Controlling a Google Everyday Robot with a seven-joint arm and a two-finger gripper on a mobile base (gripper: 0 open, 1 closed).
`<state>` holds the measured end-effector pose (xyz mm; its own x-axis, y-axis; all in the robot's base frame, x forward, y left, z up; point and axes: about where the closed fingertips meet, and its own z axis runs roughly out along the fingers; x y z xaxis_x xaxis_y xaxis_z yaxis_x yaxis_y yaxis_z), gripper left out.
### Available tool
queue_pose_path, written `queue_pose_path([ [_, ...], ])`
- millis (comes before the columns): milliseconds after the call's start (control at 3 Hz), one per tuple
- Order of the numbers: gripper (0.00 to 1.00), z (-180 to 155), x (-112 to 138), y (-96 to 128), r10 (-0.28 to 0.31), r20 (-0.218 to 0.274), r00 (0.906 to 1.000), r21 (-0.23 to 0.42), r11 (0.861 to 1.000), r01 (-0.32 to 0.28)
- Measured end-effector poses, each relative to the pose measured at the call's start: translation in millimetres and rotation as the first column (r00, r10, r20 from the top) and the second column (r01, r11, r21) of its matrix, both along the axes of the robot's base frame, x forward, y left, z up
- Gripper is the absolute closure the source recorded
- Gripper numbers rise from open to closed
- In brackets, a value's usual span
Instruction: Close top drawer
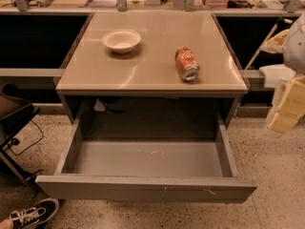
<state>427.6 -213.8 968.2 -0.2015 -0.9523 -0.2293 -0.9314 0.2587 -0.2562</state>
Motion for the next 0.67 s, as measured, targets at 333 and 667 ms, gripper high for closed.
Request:
queue_pose_path([
  [333,0.0,-15.8,-29.2,24.8,0.038,0.053,0.9979,0.062,0.997,-0.042],
  [667,0.0,-51.9,-57.8,67.4,0.052,0.089,0.9947,0.163,0.984,-0.066],
])
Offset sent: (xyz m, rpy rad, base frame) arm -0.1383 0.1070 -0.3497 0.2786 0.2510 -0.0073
